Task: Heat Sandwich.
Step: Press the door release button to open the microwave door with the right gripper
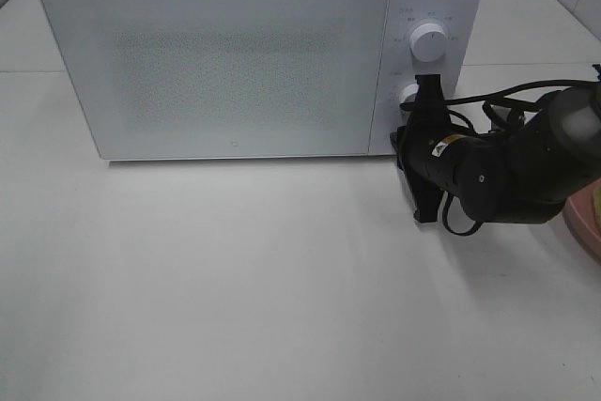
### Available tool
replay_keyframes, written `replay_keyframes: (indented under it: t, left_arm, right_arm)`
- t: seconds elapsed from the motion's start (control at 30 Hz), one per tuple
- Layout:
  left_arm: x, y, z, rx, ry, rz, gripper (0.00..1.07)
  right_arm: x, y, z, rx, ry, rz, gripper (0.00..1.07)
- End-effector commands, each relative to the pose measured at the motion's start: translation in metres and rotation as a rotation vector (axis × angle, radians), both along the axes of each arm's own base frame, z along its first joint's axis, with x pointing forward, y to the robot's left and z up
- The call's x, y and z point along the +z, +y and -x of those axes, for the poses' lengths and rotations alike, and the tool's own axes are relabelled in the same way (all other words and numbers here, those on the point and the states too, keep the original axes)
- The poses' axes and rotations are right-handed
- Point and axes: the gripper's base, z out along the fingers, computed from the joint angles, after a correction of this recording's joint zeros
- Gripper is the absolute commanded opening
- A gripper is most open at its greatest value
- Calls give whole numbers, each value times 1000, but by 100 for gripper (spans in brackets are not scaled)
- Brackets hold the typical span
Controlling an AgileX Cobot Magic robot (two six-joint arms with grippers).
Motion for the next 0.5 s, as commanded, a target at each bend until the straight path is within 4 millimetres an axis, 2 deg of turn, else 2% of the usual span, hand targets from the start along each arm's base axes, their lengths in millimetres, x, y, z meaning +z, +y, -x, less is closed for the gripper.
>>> replay_keyframes:
  t: [0.03, 0.5]
  left_arm:
    - [-1, 0, 4, 4, -28, -1, 101]
    - [-1, 0, 4, 4, -28, -1, 101]
  right_arm:
    - [3, -1, -6, -16, -26, -9, 0]
    - [10, -6, -11, -76, -112, 11, 0]
